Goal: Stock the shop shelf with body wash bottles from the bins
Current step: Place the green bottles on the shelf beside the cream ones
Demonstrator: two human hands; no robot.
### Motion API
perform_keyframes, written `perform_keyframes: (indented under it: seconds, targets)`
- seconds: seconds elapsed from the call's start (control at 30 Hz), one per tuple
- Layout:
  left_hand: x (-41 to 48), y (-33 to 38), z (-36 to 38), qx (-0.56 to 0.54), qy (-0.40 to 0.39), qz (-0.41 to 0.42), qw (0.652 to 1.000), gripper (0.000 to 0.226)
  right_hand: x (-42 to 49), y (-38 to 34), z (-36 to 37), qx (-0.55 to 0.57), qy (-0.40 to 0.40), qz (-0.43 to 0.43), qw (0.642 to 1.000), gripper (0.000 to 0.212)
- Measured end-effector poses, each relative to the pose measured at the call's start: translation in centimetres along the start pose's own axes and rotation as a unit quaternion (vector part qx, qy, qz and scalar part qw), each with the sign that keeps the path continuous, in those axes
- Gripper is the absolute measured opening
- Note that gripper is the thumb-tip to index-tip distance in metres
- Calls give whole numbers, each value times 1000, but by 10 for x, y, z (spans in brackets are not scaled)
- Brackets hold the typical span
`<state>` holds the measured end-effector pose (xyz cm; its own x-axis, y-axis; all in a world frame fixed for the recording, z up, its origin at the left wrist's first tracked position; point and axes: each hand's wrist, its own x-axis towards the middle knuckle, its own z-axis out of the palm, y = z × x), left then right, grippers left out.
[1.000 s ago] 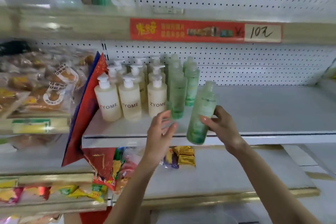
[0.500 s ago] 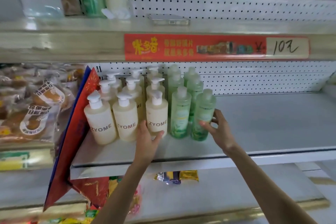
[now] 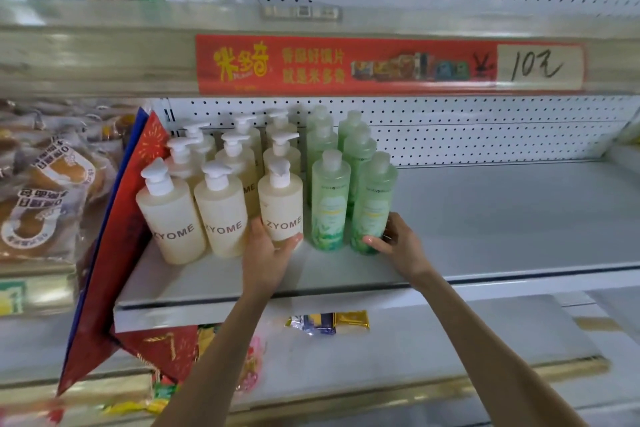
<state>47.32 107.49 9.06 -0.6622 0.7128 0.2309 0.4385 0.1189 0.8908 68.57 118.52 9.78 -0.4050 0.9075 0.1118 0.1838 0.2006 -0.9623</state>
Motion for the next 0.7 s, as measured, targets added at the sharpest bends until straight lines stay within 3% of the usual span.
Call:
perform_keyframes:
  seconds: [0.7]
  targets:
    - [-3, -1, -3, -10, 8, 0, 1000, 58, 3, 1, 2, -18, -17, -9, 1000, 47]
